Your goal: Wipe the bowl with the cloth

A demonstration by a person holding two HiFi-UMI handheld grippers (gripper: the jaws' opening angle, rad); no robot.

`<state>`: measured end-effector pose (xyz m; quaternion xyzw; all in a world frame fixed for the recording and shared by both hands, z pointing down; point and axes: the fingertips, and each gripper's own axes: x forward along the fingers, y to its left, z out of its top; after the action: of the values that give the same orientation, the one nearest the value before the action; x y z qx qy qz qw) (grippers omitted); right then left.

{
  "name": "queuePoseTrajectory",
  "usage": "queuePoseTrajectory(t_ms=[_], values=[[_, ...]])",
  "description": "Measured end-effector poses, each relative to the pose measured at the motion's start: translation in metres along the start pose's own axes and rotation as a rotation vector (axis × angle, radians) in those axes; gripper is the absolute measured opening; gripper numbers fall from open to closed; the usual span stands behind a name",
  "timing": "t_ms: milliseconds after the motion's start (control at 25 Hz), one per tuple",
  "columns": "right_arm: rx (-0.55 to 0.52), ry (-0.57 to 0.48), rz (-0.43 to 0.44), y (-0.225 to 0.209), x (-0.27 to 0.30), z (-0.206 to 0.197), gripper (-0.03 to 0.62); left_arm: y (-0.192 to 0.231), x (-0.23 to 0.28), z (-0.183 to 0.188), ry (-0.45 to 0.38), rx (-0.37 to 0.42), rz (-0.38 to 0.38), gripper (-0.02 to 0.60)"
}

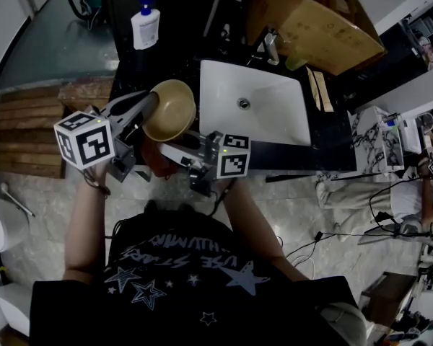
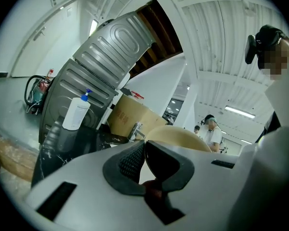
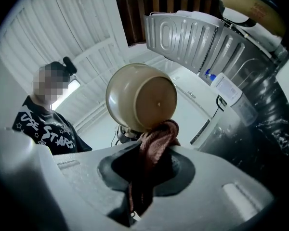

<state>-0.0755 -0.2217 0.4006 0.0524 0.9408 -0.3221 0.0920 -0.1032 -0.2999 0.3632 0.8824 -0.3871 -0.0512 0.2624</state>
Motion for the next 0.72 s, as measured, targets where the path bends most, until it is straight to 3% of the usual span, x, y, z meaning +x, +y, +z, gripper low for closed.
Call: queuePoseTrajectory(t_ms=[560, 720], values=[[0.009, -0.032, -0.037, -0.004, -0.026, 0.006, 0.063, 0.038, -0.021, -0.001, -0.012, 0.058, 0.161, 0.02], [0.0, -0.07, -0.065, -0.007, -0.038, 0.016, 0.063, 0.044, -0.028, -0.003, -0.018, 0.05, 0.17, 0.02]])
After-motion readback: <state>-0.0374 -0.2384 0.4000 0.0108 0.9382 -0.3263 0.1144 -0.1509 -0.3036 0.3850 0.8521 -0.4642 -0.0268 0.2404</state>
